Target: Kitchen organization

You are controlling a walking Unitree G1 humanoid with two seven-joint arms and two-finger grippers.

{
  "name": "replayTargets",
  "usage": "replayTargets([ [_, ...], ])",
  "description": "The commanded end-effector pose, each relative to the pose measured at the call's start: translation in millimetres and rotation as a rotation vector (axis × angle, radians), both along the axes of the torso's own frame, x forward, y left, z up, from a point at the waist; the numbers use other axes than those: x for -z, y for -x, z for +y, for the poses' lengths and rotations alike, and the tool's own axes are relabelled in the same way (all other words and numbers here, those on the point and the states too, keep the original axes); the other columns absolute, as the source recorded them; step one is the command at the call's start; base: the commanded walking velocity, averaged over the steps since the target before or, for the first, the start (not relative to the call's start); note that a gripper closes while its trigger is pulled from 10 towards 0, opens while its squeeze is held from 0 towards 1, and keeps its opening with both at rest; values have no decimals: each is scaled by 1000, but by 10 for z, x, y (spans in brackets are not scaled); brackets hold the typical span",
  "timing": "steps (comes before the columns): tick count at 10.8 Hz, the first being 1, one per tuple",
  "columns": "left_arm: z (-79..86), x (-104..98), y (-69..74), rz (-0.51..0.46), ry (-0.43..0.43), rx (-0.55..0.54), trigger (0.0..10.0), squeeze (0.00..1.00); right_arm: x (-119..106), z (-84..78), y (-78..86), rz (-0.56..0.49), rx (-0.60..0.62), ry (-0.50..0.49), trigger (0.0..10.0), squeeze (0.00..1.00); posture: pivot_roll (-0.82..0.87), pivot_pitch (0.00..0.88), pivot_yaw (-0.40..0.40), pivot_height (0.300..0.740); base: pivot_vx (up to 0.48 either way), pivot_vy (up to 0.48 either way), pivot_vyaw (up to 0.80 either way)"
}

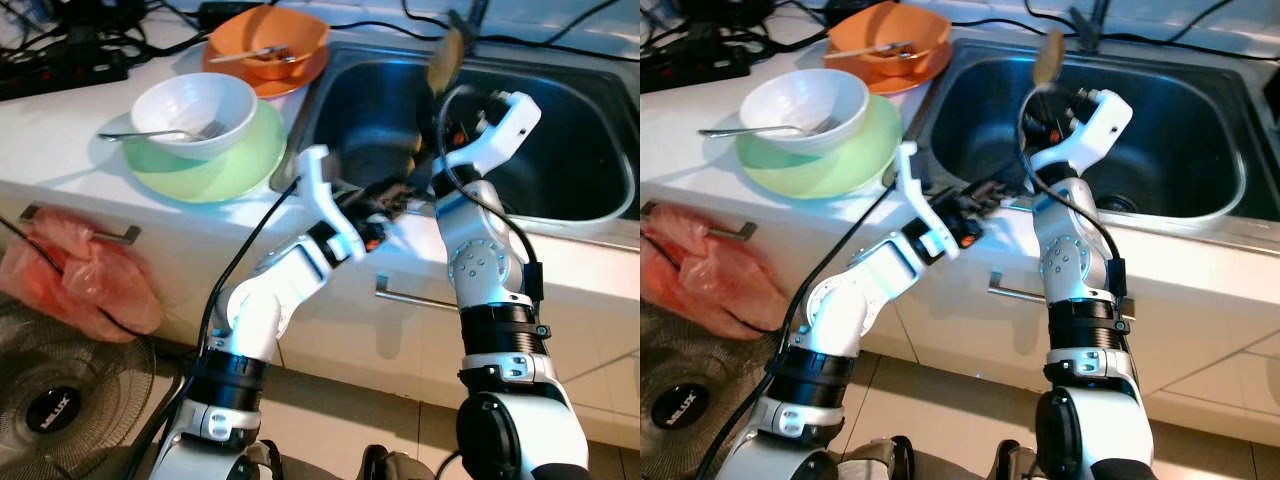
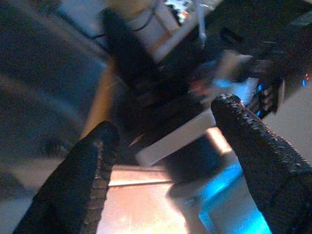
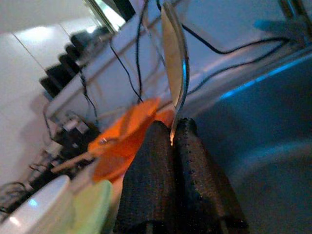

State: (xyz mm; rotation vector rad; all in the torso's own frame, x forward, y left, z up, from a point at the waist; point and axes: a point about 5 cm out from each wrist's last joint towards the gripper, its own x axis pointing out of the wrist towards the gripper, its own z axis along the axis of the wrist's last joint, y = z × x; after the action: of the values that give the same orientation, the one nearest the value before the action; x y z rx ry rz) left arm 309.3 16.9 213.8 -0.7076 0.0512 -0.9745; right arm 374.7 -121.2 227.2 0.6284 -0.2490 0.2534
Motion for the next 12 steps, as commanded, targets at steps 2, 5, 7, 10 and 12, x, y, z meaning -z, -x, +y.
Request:
replayTargets([
  [2, 51, 19, -19, -77, -86, -74, 10000, 1000, -3, -62, -12, -16, 37, 38, 0, 0, 14, 162, 16, 740, 0, 0, 0],
  [5, 59, 50, -9, -142, -155, -116, 10000, 1000, 43, -119, -21, -13, 76, 85, 0, 0, 13, 157, 14, 740, 0, 0, 0],
  [7, 89, 52, -20, -229, -234, -180, 10000, 1000, 70, -166, -27, -24, 134, 227, 0, 0, 14, 156, 13, 740, 0, 0, 0],
  [10, 221, 6, -65, -364, -341, -347, 10000, 1000, 167, -240, -34, -30, 257, 501, 0, 0, 19, 156, 12, 740, 0, 0, 0],
  [12, 323, -49, -81, -429, -366, -446, 10000, 1000, 249, -269, -36, -21, 289, 616, 0, 0, 21, 155, 10, 740, 0, 0, 0],
])
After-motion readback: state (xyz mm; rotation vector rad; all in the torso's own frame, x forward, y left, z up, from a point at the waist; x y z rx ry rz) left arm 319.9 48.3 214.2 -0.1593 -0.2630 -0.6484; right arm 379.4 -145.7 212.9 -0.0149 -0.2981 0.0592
